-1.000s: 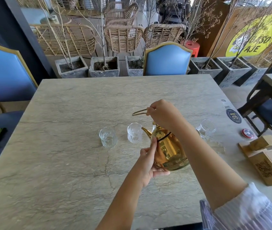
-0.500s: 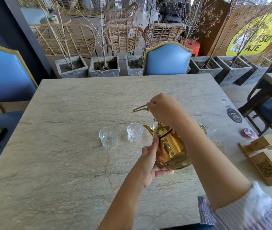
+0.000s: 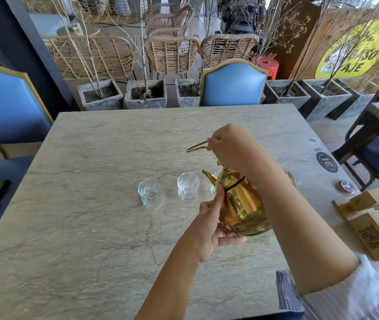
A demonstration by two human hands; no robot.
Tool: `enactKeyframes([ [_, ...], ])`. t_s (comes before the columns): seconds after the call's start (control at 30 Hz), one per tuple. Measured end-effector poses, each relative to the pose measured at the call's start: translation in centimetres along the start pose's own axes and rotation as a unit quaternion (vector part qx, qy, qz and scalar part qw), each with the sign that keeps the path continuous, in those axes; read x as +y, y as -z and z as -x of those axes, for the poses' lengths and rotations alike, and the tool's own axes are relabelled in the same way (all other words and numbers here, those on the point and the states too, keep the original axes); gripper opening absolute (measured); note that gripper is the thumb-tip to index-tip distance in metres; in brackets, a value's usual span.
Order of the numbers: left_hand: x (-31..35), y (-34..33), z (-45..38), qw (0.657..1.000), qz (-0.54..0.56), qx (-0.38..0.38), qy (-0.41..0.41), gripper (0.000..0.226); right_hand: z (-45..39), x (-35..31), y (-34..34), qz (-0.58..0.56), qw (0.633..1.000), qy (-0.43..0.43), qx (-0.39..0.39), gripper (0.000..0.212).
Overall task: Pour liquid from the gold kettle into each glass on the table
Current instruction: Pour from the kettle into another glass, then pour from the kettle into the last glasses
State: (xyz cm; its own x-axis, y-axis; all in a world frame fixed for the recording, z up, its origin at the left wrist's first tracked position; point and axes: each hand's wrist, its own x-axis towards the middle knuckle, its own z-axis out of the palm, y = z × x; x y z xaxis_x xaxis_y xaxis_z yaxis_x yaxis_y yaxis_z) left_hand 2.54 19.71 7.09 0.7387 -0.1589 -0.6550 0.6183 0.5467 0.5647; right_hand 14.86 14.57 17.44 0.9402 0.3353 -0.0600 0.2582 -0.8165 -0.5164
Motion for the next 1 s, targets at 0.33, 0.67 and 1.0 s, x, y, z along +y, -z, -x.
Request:
enactKeyframes([
  [0.33,-0.4,1.6,-1.2,0.999,-0.026,0.019,0.005,0.082,0.5,1.3,-2.4,-0.028,1.000,-0.002,0.014,0.036],
  [0.67,-1.4,3.9,-2.8,0.996,-0.059,0.070,-0.005,0.091,1.5,3.5,-5.2,-0.068,0.996,-0.017,0.053,0.036],
  [1.0,-1.5,5.0,-2.8,0.989,-0.089,0.116,-0.037,0.085,2.9,4.1,-5.8,-0.166,0.984,-0.011,0.065,0.034],
])
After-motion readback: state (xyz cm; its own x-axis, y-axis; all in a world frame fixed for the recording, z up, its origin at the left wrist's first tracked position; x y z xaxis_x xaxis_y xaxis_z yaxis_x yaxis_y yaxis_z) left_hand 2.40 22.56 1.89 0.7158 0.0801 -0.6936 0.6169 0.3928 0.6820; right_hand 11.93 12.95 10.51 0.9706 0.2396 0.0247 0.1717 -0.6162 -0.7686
